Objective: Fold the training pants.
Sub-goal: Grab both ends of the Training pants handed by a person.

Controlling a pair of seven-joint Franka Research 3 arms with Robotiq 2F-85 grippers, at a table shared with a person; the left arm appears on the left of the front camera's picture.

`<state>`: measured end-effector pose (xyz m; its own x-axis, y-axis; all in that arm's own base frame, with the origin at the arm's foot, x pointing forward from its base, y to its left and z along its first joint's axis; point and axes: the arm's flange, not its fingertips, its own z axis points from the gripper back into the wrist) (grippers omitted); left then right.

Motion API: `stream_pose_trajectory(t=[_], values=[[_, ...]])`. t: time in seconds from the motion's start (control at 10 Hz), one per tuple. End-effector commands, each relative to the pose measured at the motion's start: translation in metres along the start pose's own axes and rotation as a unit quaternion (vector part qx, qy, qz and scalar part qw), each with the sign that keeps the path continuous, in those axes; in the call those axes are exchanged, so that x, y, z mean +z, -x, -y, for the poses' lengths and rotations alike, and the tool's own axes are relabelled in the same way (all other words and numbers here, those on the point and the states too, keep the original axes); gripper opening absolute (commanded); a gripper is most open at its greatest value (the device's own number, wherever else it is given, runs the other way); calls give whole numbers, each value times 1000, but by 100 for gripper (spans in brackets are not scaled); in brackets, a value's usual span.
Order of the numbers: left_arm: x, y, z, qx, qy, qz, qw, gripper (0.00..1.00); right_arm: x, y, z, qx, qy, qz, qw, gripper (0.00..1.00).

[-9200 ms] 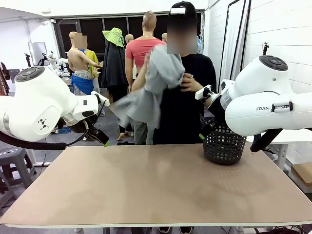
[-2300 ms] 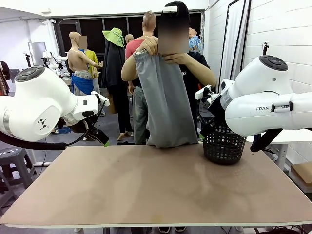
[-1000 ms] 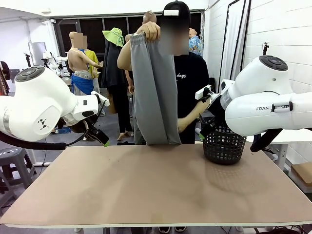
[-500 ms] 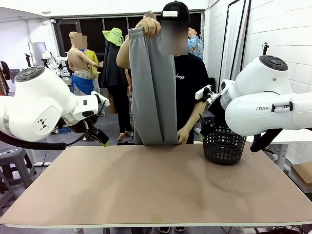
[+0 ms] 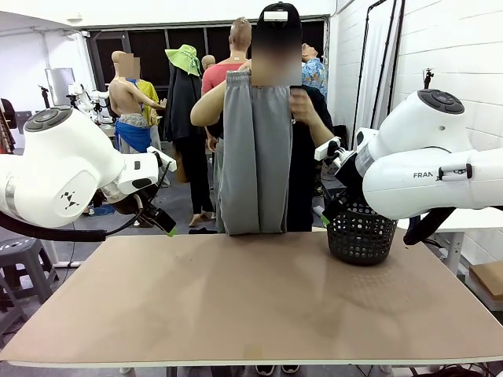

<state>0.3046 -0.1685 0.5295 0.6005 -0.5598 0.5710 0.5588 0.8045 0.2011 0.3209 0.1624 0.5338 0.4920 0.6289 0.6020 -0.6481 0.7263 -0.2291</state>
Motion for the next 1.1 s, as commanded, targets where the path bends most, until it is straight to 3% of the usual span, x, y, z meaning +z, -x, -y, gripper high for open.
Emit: stream_pose_trajectory(t=[0.0,1.0], values=[[0,0,0,-6,0,0,1000,100,0,-1,-1,2,-1,1,1000,100],[0,0,0,-6,0,0,1000,100,0,-1,-1,2,-1,1,1000,100]])
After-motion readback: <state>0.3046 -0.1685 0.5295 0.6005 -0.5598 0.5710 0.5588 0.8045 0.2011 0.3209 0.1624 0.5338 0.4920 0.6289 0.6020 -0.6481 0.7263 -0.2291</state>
